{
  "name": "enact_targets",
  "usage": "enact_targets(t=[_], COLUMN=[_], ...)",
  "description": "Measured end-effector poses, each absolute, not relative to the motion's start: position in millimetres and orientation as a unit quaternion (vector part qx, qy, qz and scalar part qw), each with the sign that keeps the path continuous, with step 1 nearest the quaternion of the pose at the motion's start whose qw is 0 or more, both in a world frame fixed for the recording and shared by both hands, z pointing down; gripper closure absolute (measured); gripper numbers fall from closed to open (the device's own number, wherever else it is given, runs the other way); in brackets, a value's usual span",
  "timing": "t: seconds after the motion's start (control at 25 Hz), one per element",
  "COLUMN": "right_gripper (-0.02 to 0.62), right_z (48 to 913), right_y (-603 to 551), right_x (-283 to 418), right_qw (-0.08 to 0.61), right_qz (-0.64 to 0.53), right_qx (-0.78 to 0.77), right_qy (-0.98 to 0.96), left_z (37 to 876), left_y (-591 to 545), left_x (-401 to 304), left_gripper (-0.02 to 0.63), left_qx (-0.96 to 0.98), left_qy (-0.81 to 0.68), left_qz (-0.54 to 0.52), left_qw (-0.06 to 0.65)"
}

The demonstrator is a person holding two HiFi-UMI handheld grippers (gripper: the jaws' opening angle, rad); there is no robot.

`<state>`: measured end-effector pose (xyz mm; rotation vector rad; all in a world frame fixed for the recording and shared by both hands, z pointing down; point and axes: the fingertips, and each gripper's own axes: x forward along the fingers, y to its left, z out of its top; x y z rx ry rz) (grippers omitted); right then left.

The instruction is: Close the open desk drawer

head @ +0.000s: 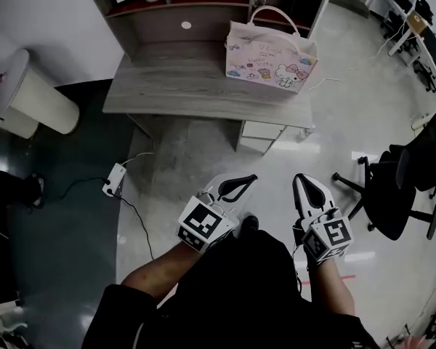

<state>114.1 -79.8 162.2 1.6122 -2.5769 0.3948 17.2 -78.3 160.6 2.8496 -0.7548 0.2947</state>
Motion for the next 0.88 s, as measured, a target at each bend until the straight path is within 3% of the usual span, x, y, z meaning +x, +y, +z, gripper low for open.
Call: enact_targets(t=[0.36,0.88], right_gripper=[0.581,0.583], right_z=[86,38], right_y=[-34,-38], right_x=[59,86], right_qw=[0.001,-0.022], right_qz=[0.071,0.036], right_qx=[0.501,0.520], right_qy=[-0.862,-0.853], left_z=[88,46], left_y=[-38,-51], left_x=[-10,23], left_gripper=[0.598,0.598], left_qx=[0.967,0.966], left_qy=[-0.243,-0.249], left_qz=[0.063,0.060], left_qw=[0.052,0.015])
